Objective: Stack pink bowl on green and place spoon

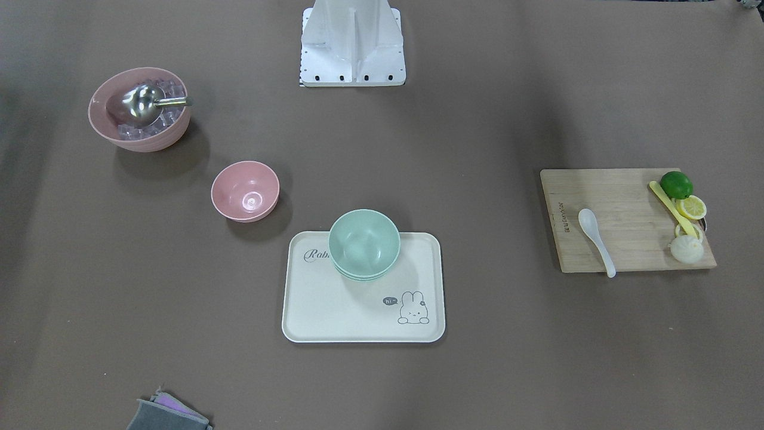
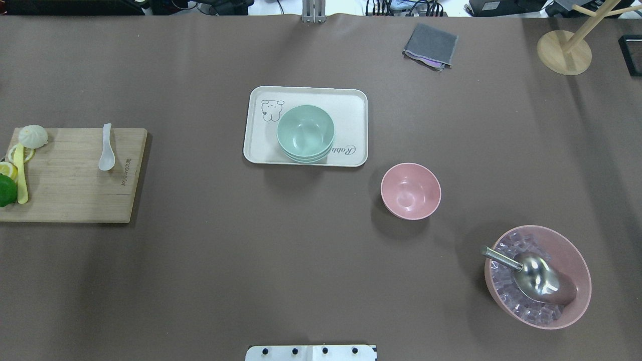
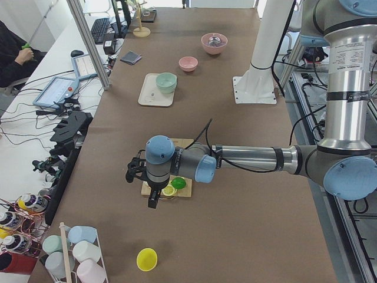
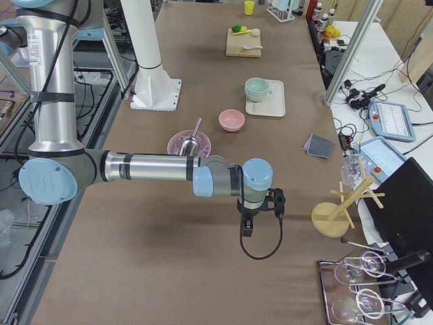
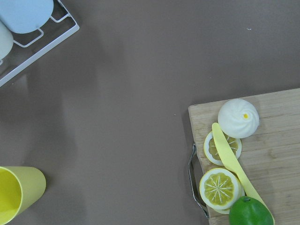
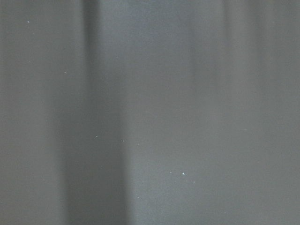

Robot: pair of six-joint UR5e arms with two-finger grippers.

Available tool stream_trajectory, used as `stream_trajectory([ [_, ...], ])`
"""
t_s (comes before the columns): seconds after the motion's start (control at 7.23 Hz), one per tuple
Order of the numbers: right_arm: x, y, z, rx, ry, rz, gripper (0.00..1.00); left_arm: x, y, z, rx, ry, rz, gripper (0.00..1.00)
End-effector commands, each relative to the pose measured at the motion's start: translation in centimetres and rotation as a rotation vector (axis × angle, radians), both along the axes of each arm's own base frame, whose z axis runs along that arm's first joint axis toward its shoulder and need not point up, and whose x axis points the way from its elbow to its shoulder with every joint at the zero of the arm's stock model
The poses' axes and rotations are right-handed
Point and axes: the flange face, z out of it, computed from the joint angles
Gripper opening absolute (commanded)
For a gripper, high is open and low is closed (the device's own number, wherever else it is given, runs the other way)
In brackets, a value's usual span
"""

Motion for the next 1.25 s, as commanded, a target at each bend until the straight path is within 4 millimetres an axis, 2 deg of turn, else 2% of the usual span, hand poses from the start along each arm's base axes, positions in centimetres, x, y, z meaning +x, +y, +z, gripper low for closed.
stream_trajectory([
  [0.0,0.0,0.1,0.8,-0.02,0.003,0.006,1.0,-0.8,0.1,-0.2,0.006,0.001,-0.014,0.98],
  [0.14,0.0,0.3,1.2,-0.023,-0.003,0.005,1.0,-0.8,-0.1,-0.8,0.017,0.002,-0.015,0.98],
  [0.42,0.0,0.8,2.1,-0.03,-0.004,-0.003,1.0,-0.7,0.0,-0.6,0.013,0.004,-0.014,0.98],
  [1.11,0.1,1.2,2.2,-0.03,-0.002,-0.002,1.0,-0.7,-0.4,-1.4,0.028,0.001,-0.015,0.98],
])
